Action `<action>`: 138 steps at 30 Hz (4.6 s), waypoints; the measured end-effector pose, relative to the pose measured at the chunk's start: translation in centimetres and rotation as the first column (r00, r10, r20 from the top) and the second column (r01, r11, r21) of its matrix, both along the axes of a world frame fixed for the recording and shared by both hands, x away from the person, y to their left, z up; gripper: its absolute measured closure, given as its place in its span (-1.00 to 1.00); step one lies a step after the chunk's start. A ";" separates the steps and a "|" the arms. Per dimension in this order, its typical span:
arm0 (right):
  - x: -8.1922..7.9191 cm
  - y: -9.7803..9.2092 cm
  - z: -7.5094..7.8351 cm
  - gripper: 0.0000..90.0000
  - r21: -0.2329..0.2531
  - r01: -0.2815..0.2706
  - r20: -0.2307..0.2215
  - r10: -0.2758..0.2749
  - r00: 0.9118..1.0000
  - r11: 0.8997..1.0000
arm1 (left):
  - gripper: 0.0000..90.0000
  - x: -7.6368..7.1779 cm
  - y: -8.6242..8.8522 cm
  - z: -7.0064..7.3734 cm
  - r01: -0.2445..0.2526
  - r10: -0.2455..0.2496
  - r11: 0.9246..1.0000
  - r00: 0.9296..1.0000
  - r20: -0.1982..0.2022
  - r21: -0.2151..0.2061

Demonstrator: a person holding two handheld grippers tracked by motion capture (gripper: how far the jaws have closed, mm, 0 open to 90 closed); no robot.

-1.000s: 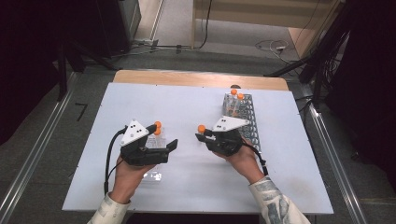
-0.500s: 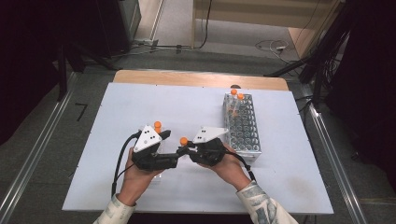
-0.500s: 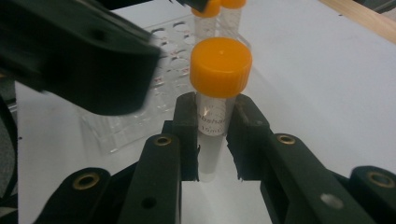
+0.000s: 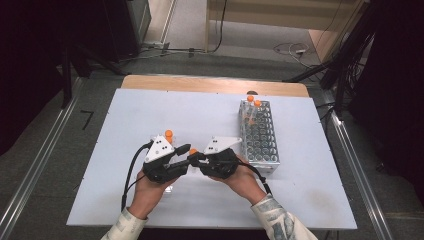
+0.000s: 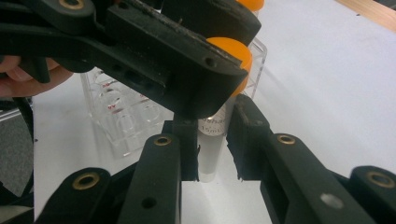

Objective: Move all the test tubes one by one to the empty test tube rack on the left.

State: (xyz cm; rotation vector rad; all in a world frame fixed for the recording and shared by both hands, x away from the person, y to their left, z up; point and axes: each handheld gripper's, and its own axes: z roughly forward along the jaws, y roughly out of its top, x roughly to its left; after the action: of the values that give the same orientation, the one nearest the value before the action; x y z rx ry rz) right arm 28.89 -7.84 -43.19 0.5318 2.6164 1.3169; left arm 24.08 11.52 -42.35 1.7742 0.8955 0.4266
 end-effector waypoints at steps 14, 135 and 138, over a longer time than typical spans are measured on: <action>-0.1 0.0 0.0 0.58 0.007 -0.016 -0.003 0.016 1.000 1.000 | 0.56 -0.1 0.0 0.0 0.014 -0.014 1.000 1.000 -0.002 -0.009; 12.2 -13.4 0.8 -0.03 0.054 0.618 0.085 -0.620 0.780 0.785 | -0.47 0.0 5.3 1.0 -0.213 0.214 0.977 0.977 0.017 -0.031; 13.3 -13.6 0.6 0.07 0.047 0.602 0.074 -0.604 0.794 0.797 | -0.47 0.0 5.3 1.0 -0.213 0.214 0.976 0.977 0.019 -0.034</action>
State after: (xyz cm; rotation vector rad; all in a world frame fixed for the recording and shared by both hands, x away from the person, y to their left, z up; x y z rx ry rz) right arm 42.20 -21.48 -42.59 1.1677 2.0782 1.1089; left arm 24.09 16.86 -41.33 1.6465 1.0760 0.5668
